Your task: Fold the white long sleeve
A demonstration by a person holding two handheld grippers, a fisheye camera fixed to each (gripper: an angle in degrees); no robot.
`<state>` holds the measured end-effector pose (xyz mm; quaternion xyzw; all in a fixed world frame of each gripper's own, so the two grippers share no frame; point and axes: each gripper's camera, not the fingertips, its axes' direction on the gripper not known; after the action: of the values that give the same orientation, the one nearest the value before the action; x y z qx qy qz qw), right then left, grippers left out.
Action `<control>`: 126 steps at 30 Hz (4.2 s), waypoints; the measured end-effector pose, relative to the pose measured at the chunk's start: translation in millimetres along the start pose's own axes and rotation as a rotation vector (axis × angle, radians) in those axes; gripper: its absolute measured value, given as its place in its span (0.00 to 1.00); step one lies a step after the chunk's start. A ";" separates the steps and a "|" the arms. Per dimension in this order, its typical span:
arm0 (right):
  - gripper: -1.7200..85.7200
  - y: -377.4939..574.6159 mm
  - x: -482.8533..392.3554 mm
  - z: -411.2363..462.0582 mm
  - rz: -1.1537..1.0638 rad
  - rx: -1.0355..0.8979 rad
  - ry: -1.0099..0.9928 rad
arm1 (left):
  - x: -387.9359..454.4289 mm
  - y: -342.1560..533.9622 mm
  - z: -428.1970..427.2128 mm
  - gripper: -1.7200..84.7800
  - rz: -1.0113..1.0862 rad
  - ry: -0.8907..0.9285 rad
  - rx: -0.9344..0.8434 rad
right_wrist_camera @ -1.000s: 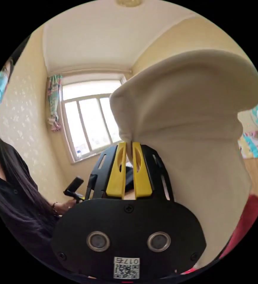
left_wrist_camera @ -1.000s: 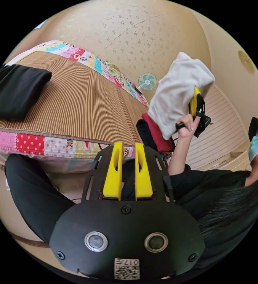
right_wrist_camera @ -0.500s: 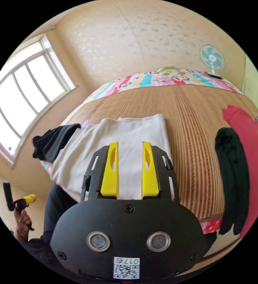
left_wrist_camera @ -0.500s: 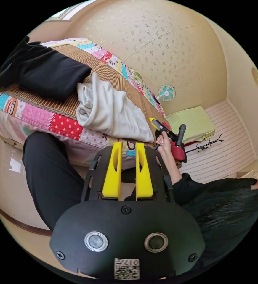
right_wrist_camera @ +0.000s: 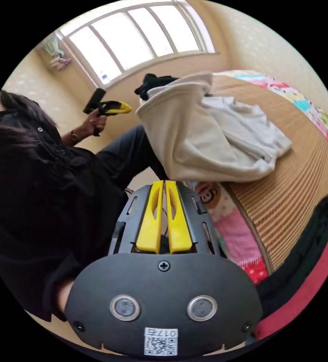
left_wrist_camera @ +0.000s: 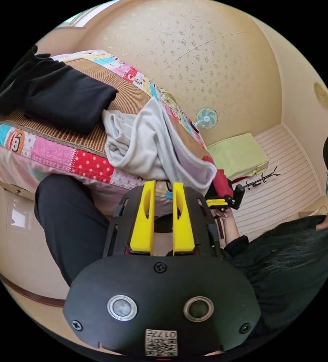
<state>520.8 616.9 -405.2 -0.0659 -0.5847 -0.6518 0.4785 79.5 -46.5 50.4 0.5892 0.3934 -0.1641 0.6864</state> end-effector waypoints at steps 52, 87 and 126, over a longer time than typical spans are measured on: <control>0.08 -59.9 -210.0 -197.9 -0.183 0.806 1.028 | 199.6 -6.7 -25.6 0.08 0.339 0.436 0.035; 0.08 -242.6 188.0 -169.5 0.683 0.382 0.952 | 225.9 -316.5 -9.9 0.07 0.308 -0.639 0.179; 0.02 -80.4 85.8 -22.3 0.658 0.197 0.747 | -212.5 -46.8 -17.1 0.08 -1.095 0.488 0.297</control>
<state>429.3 540.2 -412.8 0.0362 -0.3806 -0.3876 0.8388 -93.9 -92.9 174.6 0.4115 0.7573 -0.4065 0.3032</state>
